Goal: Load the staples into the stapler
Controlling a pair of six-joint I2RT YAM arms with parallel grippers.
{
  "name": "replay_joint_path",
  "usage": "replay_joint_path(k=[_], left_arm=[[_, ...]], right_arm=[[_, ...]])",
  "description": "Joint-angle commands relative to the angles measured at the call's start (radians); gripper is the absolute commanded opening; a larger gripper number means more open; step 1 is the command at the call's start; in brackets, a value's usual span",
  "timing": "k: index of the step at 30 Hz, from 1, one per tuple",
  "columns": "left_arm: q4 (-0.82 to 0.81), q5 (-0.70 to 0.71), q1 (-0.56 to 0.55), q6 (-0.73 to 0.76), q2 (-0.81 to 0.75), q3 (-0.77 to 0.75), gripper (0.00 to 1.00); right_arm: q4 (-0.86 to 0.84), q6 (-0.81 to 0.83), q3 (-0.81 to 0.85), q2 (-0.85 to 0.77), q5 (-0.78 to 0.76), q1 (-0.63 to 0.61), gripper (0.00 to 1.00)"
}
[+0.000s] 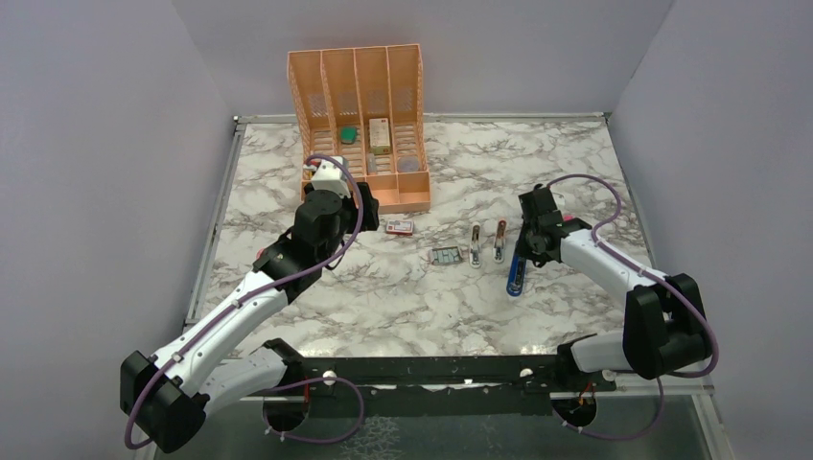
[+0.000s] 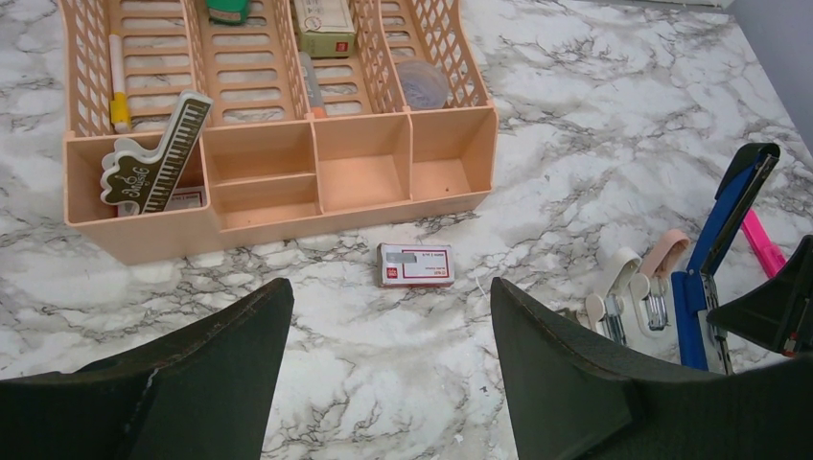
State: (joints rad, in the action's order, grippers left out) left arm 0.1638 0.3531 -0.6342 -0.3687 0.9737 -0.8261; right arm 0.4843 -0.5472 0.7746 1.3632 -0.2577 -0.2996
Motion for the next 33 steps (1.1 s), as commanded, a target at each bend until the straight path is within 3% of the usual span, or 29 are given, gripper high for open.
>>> replay_joint_path(k=[1,11,19,27,33], left_arm=[[-0.021,0.006,0.004,0.008,0.002,0.002,0.77],[-0.022,0.006,0.004,0.004,0.000,0.004,0.77],[-0.021,0.009,0.004,0.004,-0.006,0.006,0.77],[-0.028,0.012,0.004,0.001,-0.010,0.011,0.77],[-0.051,0.015,0.004,-0.005,-0.009,0.024,0.77]], right_arm=[[0.013,0.009,-0.020,0.016,0.053,0.004,0.20],[0.057,-0.002,0.033,-0.017,0.020,0.004,0.32],[0.068,0.001,0.092,-0.037,0.000,0.004,0.33],[-0.062,0.092,0.057,-0.182,0.144,0.002,0.39],[-0.082,0.165,0.088,-0.180,0.315,-0.024,0.42]])
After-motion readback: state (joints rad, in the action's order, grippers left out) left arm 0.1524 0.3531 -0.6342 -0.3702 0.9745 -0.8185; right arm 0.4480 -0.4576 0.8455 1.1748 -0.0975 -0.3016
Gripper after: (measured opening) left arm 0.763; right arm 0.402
